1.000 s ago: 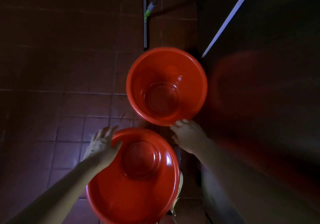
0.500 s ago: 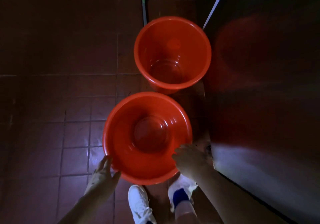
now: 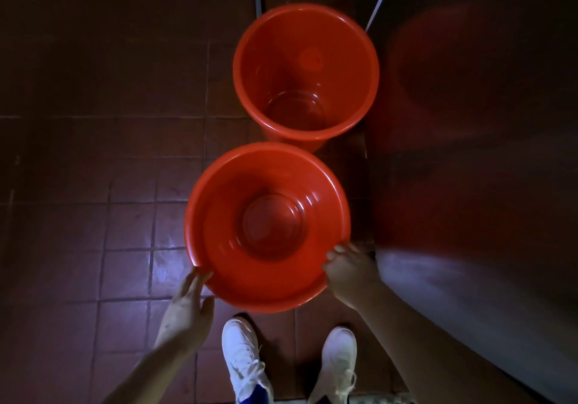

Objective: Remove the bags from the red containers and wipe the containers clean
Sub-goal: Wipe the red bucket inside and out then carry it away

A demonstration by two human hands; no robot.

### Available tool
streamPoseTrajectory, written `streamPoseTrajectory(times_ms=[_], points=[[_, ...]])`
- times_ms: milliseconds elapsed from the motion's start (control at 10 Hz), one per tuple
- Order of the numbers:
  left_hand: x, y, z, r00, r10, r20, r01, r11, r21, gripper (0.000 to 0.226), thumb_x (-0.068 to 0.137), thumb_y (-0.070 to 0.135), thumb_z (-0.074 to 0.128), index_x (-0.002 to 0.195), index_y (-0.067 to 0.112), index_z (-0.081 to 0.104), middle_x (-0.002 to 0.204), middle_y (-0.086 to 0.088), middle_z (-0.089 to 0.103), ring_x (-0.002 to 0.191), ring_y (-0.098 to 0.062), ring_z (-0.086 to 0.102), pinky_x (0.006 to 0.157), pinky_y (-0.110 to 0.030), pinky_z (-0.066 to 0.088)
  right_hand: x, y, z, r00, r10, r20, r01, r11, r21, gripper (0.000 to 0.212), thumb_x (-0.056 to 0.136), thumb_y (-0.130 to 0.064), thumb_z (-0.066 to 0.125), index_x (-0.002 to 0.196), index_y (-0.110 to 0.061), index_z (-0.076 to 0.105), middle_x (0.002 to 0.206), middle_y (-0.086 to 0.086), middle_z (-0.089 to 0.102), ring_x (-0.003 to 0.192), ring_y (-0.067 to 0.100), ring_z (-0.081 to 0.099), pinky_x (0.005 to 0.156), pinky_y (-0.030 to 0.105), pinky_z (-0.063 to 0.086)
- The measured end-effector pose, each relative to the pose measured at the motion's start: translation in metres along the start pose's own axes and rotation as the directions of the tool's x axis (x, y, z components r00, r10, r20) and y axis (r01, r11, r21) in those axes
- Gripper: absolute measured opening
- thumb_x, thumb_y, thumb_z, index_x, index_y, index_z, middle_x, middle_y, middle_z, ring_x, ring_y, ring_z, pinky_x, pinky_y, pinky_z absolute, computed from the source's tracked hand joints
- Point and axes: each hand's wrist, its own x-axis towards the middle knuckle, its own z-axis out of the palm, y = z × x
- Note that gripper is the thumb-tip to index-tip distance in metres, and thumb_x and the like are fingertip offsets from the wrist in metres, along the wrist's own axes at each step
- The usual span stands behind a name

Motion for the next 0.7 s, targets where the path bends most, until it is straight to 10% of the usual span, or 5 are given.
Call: streamPoseTrajectory(times_ms=[400, 700], points=[[-0.003, 0.066, 0.058, 0.990, 0.024, 0.138, -0.023, 1.000, -0.011, 0.060, 0.096, 0.021, 0.051, 0.149, 0.036, 0.029, 0.163, 0.012, 0.004, 0.138, -0.025, 0.038, 0.105, -0.045, 0.043, -0.051, 0.070, 0.014, 0.973, 0.164, 0.161, -0.166, 0.986, -0.001, 0.042, 0.097, -0.025, 0.039, 0.137, -0.023, 0.049, 0.155, -0.002, 0.034, 0.148, 0.016, 0.016, 0.119, 0.047, 0.007], [-0.011, 0.080, 0.023, 0.990, 0.066, 0.125, -0.083, 0.987, 0.138, 0.064, 0.095, 0.033, 0.055, 0.152, 0.029, 0.025, 0.160, 0.003, 0.021, 0.143, -0.021, 0.028, 0.114, -0.040, 0.031, -0.082, 0.056, -0.026, 0.963, 0.249, 0.099, -0.254, 0.966, 0.045, 0.035, 0.094, -0.021, 0.040, 0.125, -0.025, 0.055, 0.135, -0.002, 0.052, 0.134, 0.021, 0.037, 0.118, 0.044, 0.012]])
